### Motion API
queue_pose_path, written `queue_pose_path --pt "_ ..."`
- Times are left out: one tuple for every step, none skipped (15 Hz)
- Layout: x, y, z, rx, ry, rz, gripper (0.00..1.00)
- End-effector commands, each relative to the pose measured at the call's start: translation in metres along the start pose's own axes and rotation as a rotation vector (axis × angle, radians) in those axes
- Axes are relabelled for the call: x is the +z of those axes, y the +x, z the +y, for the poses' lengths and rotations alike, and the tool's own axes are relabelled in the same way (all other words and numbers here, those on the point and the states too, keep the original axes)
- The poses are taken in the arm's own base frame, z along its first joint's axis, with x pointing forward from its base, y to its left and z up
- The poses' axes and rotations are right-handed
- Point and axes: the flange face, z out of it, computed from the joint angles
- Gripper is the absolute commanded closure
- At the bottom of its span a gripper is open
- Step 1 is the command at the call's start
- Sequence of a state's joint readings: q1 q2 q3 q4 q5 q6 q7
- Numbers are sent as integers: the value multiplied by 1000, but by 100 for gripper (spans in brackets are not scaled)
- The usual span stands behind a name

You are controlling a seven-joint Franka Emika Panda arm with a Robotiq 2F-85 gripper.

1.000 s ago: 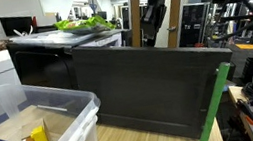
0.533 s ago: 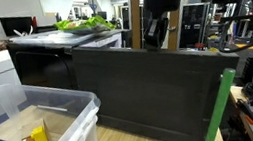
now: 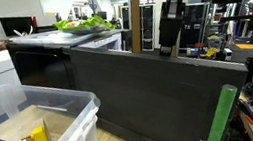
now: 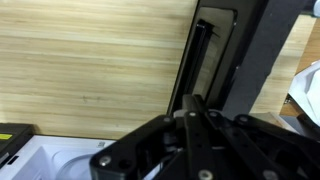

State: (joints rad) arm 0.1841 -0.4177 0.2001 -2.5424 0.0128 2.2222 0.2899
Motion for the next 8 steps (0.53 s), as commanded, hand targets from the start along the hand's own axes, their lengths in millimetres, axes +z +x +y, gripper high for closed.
queue_pose_path --pt "19 9 22 29 -21 -24 98" --pt "21 11 26 39 -46 -11 98" --pt "21 14 30 43 -67 6 98" --pt "21 17 32 40 -50 -5 98" --pt "22 19 34 44 -50 -2 98" --pt "20 21 35 48 -62 4 98" --pt "16 25 39 51 -68 18 98" --pt "8 31 45 56 -75 50 98"
